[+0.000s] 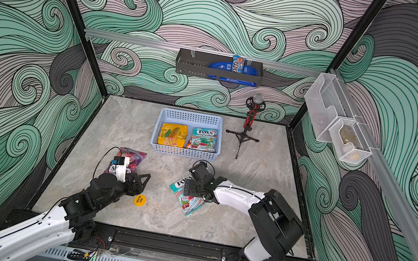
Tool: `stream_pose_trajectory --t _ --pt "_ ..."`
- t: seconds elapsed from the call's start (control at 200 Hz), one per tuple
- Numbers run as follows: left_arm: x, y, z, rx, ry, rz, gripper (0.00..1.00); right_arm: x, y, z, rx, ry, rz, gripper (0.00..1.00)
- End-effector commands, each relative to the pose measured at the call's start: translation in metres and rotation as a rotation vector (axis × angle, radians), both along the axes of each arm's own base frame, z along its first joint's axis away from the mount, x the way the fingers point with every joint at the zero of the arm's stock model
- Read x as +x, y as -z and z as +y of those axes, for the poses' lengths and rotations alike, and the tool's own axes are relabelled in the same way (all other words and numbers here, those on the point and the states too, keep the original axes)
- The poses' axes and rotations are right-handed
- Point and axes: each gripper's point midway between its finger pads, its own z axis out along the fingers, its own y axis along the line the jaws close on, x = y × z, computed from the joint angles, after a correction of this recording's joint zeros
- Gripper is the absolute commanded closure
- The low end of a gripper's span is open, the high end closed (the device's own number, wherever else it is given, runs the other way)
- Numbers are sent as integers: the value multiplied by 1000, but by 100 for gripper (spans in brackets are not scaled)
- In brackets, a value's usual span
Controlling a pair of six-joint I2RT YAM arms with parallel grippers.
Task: Put the candies in the basket
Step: Pick up the candy at the center of the board.
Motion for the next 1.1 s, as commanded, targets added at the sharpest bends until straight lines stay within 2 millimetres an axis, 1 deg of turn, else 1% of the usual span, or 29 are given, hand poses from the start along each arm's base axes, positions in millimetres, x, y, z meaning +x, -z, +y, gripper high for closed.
stream_pose_trajectory --t 0.0,0.015,0.055,0.085,0.11,0.17,0.19,0.215,0.23,0.27,0.29,0.34,0.37,0.465,0.565,0.62,0.695,0.791,0.866,0.961,1.096 --pt "1 -9 13 -9 -53 -65 19 -23 21 -1 -43 14 93 20" --pt "1 -10 13 -11 -55 -69 19 -24 22 -1 -46 19 91 24" --pt "0 -11 14 -18 -55 -78 18 -24 24 -1 -53 34 91 29" --pt "0 -11 14 -20 -55 -81 18 -24 25 0 -57 41 91 31" --pt "0 -12 14 -21 -56 -81 18 -24 25 1 -57 48 89 36" --pt "0 -11 15 -14 -59 -76 18 -23 25 3 -54 57 88 39" --pt "0 -10 15 -13 -60 -73 18 -22 24 4 -50 60 86 43" --pt "1 -9 15 -8 -63 -69 18 -21 22 5 -44 65 84 45" --pt "1 -8 15 -5 -64 -64 17 -20 20 7 -37 66 80 47" --pt "2 -7 15 2 -64 -57 17 -18 14 10 -19 69 72 57" --pt "2 -6 14 6 -63 -52 17 -17 11 12 -10 70 67 61" --pt "3 -3 13 20 -63 -37 17 -13 3 16 13 77 53 72" --pt "4 -2 13 26 -63 -29 17 -11 -3 18 28 81 42 75" --pt "6 3 11 52 -60 -1 17 -6 -18 23 63 88 8 88" --pt "7 7 9 65 -56 20 17 -1 -31 25 85 91 -25 96" --pt "7 8 9 69 -55 23 17 2 -39 25 98 93 -46 100" --pt "7 7 9 67 -56 22 17 6 -53 26 117 91 -83 100" --pt "7 5 10 60 -60 11 17 12 -79 27 156 93 -140 99" --pt "7 4 11 52 -63 0 17 21 -101 22 181 121 -177 99" --pt "6 2 12 39 -67 -15 17 39 -133 19 230 140 -216 99" --pt "5 -2 14 25 -70 -32 17 73 -177 15 280 172 -278 100"
